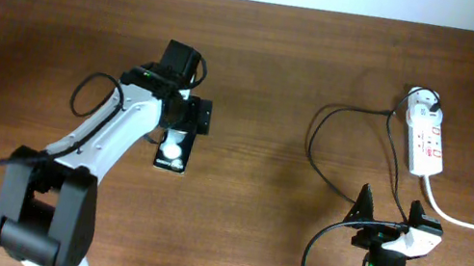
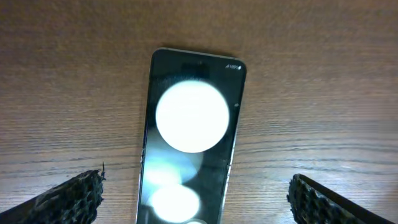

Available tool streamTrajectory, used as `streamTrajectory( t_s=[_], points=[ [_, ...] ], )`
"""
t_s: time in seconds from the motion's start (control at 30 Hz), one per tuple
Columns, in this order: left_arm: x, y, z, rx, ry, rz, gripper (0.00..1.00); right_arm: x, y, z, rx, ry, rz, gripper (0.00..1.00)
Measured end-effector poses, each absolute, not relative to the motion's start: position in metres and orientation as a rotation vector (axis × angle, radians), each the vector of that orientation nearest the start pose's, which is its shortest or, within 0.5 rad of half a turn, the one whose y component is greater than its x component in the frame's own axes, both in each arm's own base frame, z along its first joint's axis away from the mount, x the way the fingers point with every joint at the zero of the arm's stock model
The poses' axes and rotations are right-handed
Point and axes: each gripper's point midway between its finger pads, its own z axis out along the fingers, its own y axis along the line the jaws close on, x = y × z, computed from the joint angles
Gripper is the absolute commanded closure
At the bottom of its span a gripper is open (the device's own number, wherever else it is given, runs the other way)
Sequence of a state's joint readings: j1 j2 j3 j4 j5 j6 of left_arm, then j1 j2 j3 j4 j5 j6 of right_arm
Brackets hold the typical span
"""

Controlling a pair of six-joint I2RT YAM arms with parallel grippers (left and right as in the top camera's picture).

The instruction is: Plug charger to phone and switch on socket

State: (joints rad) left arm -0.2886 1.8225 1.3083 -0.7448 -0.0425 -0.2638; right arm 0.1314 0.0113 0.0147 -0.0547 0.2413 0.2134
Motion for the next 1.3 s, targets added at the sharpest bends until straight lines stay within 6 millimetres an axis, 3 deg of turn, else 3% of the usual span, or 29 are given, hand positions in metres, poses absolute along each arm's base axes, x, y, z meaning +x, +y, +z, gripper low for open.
streamTrajectory(
  t_s=[0.13, 0.2, 0.3, 0.37, 0.43, 0.63, 0.7, 0.87, 1.13, 1.23, 1.3],
  points=[
    [0.378, -0.104, 0.030, 0.086, 2.943, -0.011, 0.01, 0.245, -0.009, 0.165, 0.251, 1.602, 0.070, 0.01],
    [0.377, -0.104, 0.025, 0.090, 2.957, -0.006, 0.01, 0.245, -0.009, 0.165, 0.252, 1.602, 0.070, 0.01],
    [0.371, -0.102, 0.001, 0.094, 3.019, 0.019, 0.01, 0.245, -0.009, 0.165, 0.251, 1.602, 0.070, 0.01],
    [0.371, -0.103, 0.000, 0.095, 3.022, 0.019, 0.01, 0.245, -0.009, 0.165, 0.251, 1.602, 0.070, 0.01],
    [0.371, -0.103, 0.000, 0.095, 3.022, 0.018, 0.13, 0.245, -0.009, 0.165, 0.252, 1.602, 0.070, 0.01],
    [0.371, -0.103, 0.000, 0.108, 3.021, 0.018, 0.30, 0.245, -0.009, 0.165, 0.252, 1.602, 0.070, 0.01],
    [0.372, -0.103, 0.000, 0.111, 3.019, 0.019, 0.41, 0.245, -0.009, 0.165, 0.251, 1.602, 0.070, 0.01],
    [0.379, -0.105, 0.004, 0.111, 3.022, 0.022, 0.47, 0.245, -0.009, 0.165, 0.252, 1.602, 0.070, 0.01],
    [0.398, -0.111, 0.058, 0.107, 2.948, -0.015, 0.47, 0.245, -0.009, 0.165, 0.251, 1.602, 0.071, 0.01],
    [0.400, -0.117, 0.119, 0.104, 2.808, -0.102, 0.47, 0.245, -0.009, 0.165, 0.251, 1.602, 0.070, 0.01],
    [0.393, -0.117, 0.172, 0.102, 2.684, -0.156, 0.48, 0.245, -0.009, 0.165, 0.252, 1.602, 0.071, 0.01]
  ],
)
